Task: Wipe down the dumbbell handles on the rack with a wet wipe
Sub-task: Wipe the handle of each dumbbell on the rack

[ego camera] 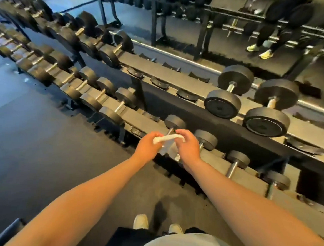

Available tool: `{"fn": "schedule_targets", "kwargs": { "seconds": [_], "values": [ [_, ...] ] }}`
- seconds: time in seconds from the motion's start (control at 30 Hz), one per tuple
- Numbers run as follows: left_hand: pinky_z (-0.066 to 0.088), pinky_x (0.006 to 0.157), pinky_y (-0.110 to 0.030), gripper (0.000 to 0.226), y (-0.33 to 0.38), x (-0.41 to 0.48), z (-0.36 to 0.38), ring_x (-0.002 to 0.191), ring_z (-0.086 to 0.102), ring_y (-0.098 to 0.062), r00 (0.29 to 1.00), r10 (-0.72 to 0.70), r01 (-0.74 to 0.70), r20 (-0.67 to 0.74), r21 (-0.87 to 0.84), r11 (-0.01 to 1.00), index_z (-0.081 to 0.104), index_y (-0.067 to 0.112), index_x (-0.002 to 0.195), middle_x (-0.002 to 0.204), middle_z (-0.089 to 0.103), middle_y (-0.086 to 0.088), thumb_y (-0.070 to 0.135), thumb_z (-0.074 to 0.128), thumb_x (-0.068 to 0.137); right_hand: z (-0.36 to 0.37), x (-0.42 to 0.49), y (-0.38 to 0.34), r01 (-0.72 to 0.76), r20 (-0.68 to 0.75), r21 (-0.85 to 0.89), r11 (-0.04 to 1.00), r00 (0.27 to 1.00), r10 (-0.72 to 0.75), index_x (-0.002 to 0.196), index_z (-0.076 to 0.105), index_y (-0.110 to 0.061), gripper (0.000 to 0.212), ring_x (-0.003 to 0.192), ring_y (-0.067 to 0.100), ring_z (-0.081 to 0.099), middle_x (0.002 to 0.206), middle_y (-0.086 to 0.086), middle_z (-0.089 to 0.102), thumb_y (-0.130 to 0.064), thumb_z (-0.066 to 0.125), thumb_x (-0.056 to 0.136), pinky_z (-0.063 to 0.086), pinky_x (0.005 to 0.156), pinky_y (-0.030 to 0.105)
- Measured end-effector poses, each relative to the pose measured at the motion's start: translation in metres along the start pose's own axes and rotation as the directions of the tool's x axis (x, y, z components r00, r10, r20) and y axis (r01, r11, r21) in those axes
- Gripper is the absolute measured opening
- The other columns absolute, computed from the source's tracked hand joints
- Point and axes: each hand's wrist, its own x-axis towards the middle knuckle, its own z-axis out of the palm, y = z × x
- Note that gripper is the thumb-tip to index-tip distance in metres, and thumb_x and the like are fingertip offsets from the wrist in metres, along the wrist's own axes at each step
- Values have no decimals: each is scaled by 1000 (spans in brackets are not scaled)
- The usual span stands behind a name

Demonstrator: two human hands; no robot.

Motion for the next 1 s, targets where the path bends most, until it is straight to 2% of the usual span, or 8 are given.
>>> {"fn": "schedule_targets", "kwargs": {
  "seconds": [0.17, 0.27, 0.43, 0.57, 0.63, 0.77, 0.9, 1.0],
  "values": [
    [42, 70, -16, 15, 34, 27, 23, 92, 61, -11, 993, 90, -91, 80, 10, 996, 63, 19, 113, 102, 64, 2, 18, 58, 98, -37, 11, -8, -5, -163, 51, 999, 987, 13, 115, 66, -25, 20, 99, 9, 57, 108, -8, 62, -19, 53, 101, 45, 74, 17],
    [47, 79, -23, 18, 42, 42, 32, 100, 60, -12, 981, 110, -113, 161, 6, 994, 58, 26, 116, 111, 63, 4, 25, 61, 98, -49, 16, -8, -1, -261, 81, 997, 965, 22, 120, 63, -23, 22, 98, 7, 56, 112, -7, 60, -17, 51, 102, 43, 71, 18],
    [53, 96, -31, 41, 63, 53, 47, 113, 58, -14, 935, 113, -88, 335, -88, 992, 52, 27, 132, 126, 57, 5, 19, 66, 95, -63, 15, -5, -14, -387, 103, 995, 921, 54, 125, 60, -26, 29, 106, 10, 56, 117, -7, 58, -13, 49, 102, 43, 74, 18],
    [52, 77, -22, 27, 78, 56, 69, 97, 62, -12, 903, 203, -171, 378, -117, 978, 57, 28, 115, 108, 61, 5, 26, 70, 92, -76, 8, -4, -32, -441, 107, 994, 894, 76, 131, 57, -27, 36, 105, 9, 53, 117, -10, 54, -11, 54, 100, 42, 73, 15],
    [51, 70, -24, 18, 85, 55, 82, 88, 63, -13, 886, 275, -261, 374, -89, 961, 53, 31, 105, 99, 62, 4, 25, 66, 94, -87, 5, -2, -23, -477, 96, 995, 876, 66, 132, 57, -27, 37, 108, 10, 54, 121, -8, 55, -10, 55, 98, 44, 75, 17],
    [51, 72, -24, 25, 105, 44, 111, 89, 60, -9, 778, 450, -493, 439, -19, 870, 44, 38, 96, 99, 58, 9, 17, 58, 99, -121, -6, 7, 1, -570, 82, 997, 820, 46, 128, 59, -25, 36, 109, 11, 53, 123, -7, 55, -6, 53, 98, 41, 73, 12],
    [53, 91, -37, 33, 131, 30, 153, 110, 56, -15, 533, 625, -783, 570, 53, 620, 50, 35, 115, 130, 49, 10, 11, 56, 93, -170, -17, 22, -2, -677, 103, 995, 732, 71, 112, 62, -28, 33, 100, 13, 56, 116, 0, 59, -3, 44, 99, 42, 69, 16],
    [48, 101, -32, 37, 156, 17, 196, 129, 49, -21, 458, 632, -848, 625, 95, 521, 55, 26, 121, 151, 37, 3, 2, 58, 93, -220, -30, 29, -3, -734, 105, 994, 674, 80, 113, 60, -27, 33, 92, 9, 52, 110, -3, 57, -1, 43, 100, 39, 66, 14]
  ]
}}
